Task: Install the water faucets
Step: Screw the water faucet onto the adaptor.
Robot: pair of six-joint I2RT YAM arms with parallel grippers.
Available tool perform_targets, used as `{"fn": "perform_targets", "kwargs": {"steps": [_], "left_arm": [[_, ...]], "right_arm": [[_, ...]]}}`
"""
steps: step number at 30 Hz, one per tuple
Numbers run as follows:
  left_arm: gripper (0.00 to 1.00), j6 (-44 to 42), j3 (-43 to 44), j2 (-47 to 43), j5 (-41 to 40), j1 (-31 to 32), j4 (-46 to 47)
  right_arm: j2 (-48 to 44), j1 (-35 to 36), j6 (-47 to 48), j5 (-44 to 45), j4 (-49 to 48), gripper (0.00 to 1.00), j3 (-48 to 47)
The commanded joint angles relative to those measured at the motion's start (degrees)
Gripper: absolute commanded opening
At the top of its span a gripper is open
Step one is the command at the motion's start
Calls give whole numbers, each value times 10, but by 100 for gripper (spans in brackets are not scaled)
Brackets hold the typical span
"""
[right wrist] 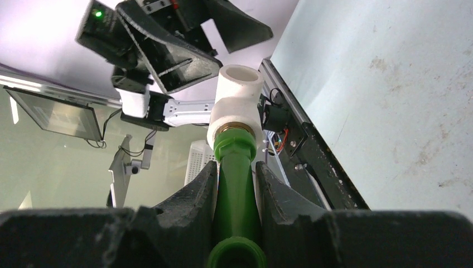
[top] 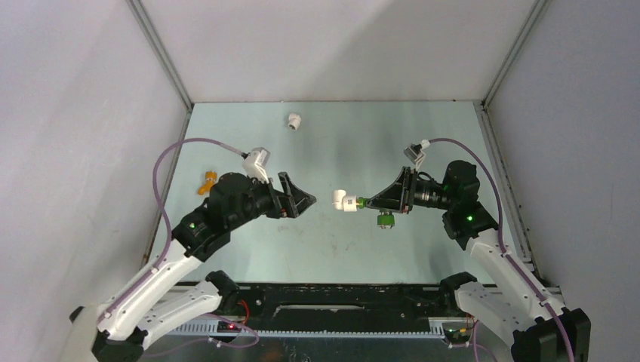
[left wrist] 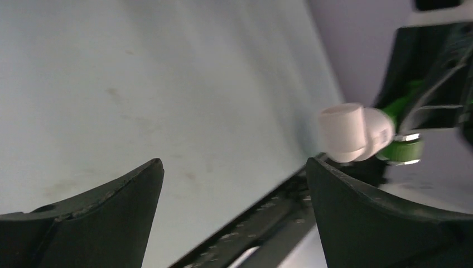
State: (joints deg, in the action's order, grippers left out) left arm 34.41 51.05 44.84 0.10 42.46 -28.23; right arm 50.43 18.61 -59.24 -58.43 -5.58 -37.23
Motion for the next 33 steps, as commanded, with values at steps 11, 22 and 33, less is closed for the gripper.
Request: {"fn": "perform_targets", "kwargs": {"steps": [11, 22, 33], "left_arm": [[91, 308, -129, 0, 285, -67, 349], [81, 383, -164, 48, 338, -65, 504], [64, 397, -162, 92, 351, -36, 563]], "right_arm": [[-10, 15, -11, -6, -47, 0, -6], [1, 36, -46, -3, -96, 0, -6], [8, 47, -64, 3, -123, 0, -6]]}}
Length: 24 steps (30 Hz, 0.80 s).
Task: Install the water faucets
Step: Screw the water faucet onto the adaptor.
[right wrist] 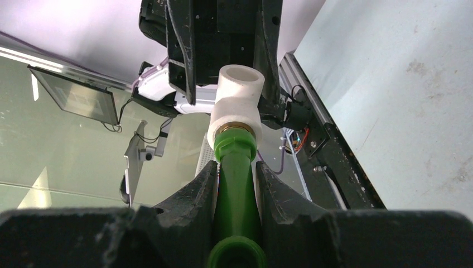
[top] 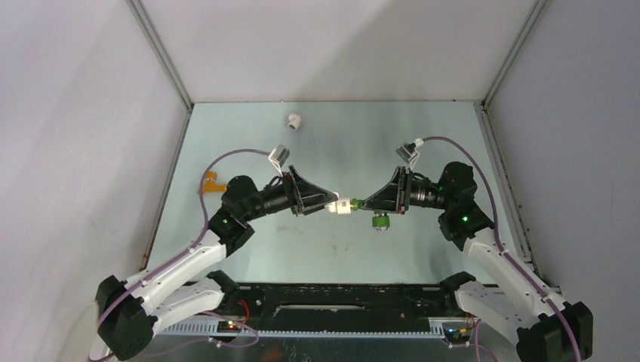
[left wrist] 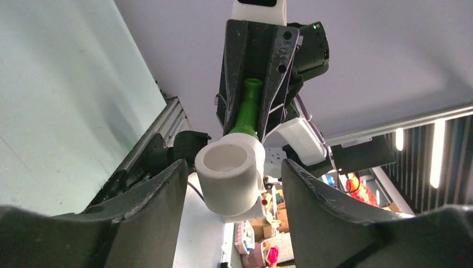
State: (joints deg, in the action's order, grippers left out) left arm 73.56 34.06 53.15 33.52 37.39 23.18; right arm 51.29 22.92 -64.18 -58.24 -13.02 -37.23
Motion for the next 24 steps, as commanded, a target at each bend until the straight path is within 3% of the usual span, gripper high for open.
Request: {"fn": "perform_targets", "kwargs": {"steps": [1, 8, 11, 14, 16, 24], "left_arm": [[60, 1, 11, 11, 17, 18, 48], [41, -77, 43, 9, 4, 30, -36], [28, -141, 69, 5, -8, 35, -109], [7, -221, 102, 7, -24, 38, -202], [1, -281, 126, 8, -39, 41, -260], [0, -530, 235, 24, -71, 48, -434]], "right_arm": [[0, 5, -13, 1, -46, 0, -6], [-1, 6, -9, 3, -35, 0, -6], [0, 10, -12, 3, -37, 0, -6], [4, 16, -19, 2, -43, 0, -6], [8, 20, -23, 2, -48, 0, -6], [14, 36, -41, 0, -72, 0, -6]]}}
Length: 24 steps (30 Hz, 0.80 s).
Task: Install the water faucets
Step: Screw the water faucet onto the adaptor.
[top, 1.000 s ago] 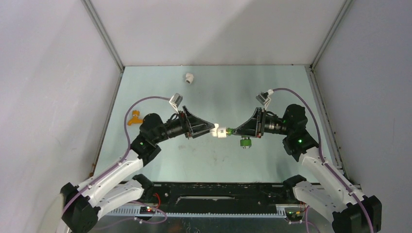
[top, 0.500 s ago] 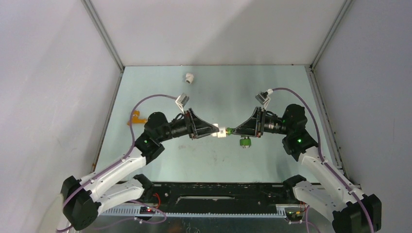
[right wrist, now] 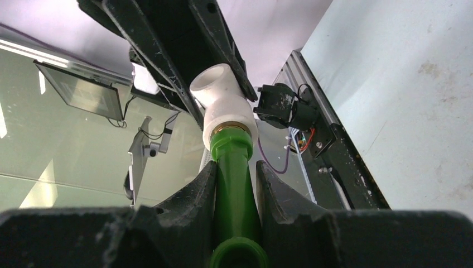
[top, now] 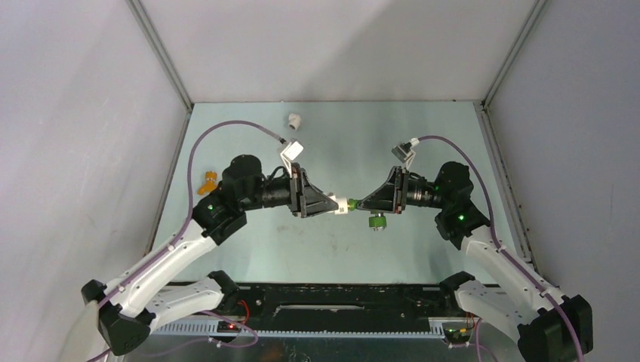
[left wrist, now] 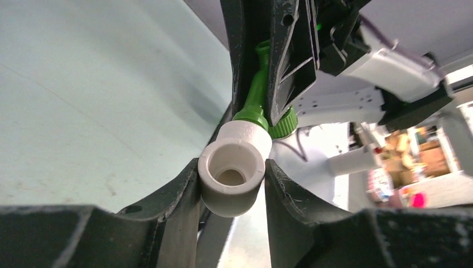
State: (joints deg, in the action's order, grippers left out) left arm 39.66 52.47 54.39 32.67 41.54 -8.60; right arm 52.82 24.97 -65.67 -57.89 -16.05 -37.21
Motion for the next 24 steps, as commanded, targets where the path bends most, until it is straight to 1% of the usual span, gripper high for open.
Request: {"fn": "perform_targets", "kwargs": {"steps": [1, 4, 8, 12, 16, 19, 22, 24], "left_arm": [[0, -219, 65, 10, -75, 9, -132], [0, -297, 78, 1, -96, 15, -147], [0, -384, 63, -30, -131, 35, -113], [0, -473, 35, -63, -175, 76, -66], [0, -589, -6, -92, -204, 117, -23], [0, -665, -38, -114, -248, 152, 15], [0, -740, -47, -122, -309, 187, 23], [0, -783, -48, -126, -324, 202, 25]], "right_arm": [[0, 16, -29, -4, -45, 0, -7], [0, 20, -37, -1, -56, 0, -7], [3, 29, -45, 1, -69, 0, -7], [5, 35, -49, 6, -73, 0, -7], [9, 39, -55, 8, -81, 0, -7], [12, 42, -59, 8, -88, 0, -7], [12, 42, -58, 9, -88, 0, -7], [12, 44, -56, 10, -87, 0, -7]]}}
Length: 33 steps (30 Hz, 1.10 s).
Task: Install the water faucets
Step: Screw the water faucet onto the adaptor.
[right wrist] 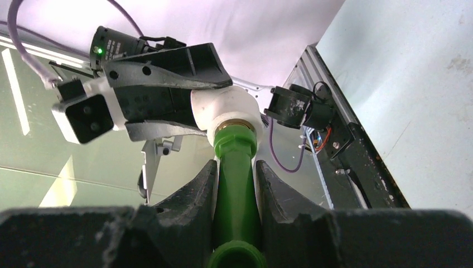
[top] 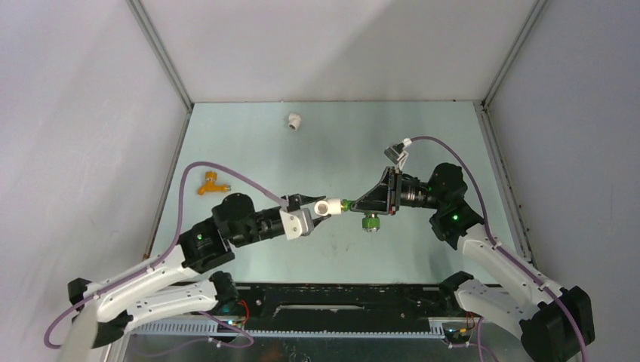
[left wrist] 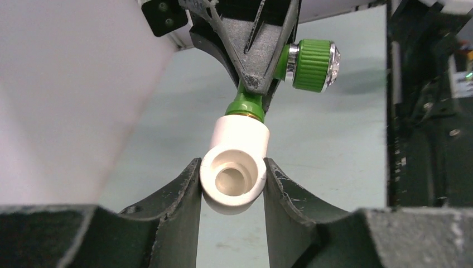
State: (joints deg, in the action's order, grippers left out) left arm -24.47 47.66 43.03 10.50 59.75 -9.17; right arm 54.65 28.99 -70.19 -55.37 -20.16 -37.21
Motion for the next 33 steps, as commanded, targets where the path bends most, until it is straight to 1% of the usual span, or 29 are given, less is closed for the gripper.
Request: {"fn": "perform_targets", "kwargs": {"steps": [1, 5, 7, 10, 16, 22, 23, 24, 25, 26, 27, 28, 29, 30, 31, 32, 33], "left_arm": [[0, -161, -2, -14, -119, 28, 37], [0, -242, -4, -17, -203, 75, 59], [0, -302, -4, -15, -241, 104, 65], [0, -377, -9, -14, -280, 138, 83], [1, -540, -73, -29, -321, 203, 201], [2, -590, -73, -28, -352, 233, 204], [4, -593, -72, -27, -355, 236, 198], [7, -594, -71, -27, -356, 237, 193], [14, -595, -71, -28, -358, 238, 190], [25, -594, -71, -28, -359, 239, 187], [40, -590, -71, -30, -360, 239, 185], [61, -585, -72, -31, -363, 240, 184], [76, -578, -73, -31, -368, 240, 182], [85, -572, -74, -33, -373, 239, 185], [91, -563, -77, -35, -378, 240, 189], [96, -551, -79, -37, -384, 239, 192], [98, -542, -81, -39, -396, 239, 198]], "right_arm": [[-5, 4, -11, -14, -46, 0, -7], [-3, 6, -14, -14, -51, 0, -7], [-2, 6, -13, -14, -50, 0, -7], [-2, 7, -12, -14, -48, 0, -7], [-1, 8, -12, -13, -49, 0, -7], [-2, 8, -15, -13, -51, 0, -7], [-2, 8, -14, -13, -51, 0, -7], [-2, 8, -14, -13, -51, 0, -7], [-2, 8, -14, -13, -51, 0, -7], [-2, 8, -14, -13, -50, 0, -7], [-2, 8, -13, -13, -50, 0, -7], [-2, 7, -12, -13, -50, 0, -7], [-2, 7, -11, -13, -49, 0, -7], [-3, 6, -9, -14, -47, 0, -7], [-4, 5, -6, -14, -43, 0, -7], [-6, 3, -1, -15, -37, 0, -7], [-8, 0, 3, -16, -31, 0, -7]]}}
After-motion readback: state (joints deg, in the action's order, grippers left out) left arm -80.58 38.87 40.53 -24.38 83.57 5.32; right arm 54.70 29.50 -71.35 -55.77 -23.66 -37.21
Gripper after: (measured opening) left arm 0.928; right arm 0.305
